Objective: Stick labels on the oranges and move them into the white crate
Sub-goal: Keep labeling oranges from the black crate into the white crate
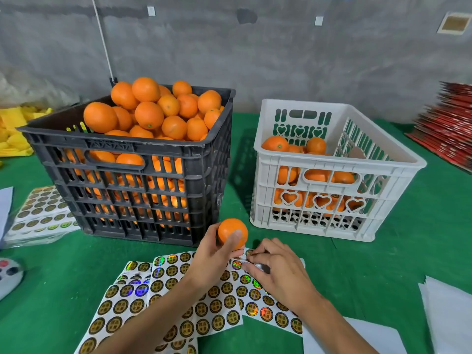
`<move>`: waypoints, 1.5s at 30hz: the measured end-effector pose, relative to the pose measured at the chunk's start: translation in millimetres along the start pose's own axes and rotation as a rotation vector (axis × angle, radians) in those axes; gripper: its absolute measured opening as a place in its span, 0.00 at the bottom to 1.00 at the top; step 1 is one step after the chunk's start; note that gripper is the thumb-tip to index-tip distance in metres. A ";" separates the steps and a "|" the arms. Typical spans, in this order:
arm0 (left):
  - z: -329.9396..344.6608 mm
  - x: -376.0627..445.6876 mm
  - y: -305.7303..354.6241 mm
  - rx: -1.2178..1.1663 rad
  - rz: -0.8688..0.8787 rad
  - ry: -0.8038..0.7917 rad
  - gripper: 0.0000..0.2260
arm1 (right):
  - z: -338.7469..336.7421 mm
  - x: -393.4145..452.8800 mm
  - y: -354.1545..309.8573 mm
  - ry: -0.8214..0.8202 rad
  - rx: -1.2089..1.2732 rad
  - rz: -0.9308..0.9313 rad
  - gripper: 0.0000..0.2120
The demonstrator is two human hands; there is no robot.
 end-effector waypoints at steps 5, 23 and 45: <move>1.4 -0.8 0.0 0.136 0.018 -0.026 0.27 | 1.8 1.1 4.7 0.032 0.203 0.122 0.09; 0.7 -3.1 2.8 0.288 0.051 -0.010 0.27 | 4.0 2.2 11.4 0.003 0.220 0.097 0.15; 5.6 -3.3 2.4 0.298 0.078 -0.028 0.29 | 5.6 8.2 13.7 -0.100 0.550 0.353 0.05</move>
Point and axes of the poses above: each hand's wrist, its own x-axis towards the middle knuckle, its own z-axis out of the palm, y = z × x, the point moved 4 cm from there along x, towards the middle knuckle
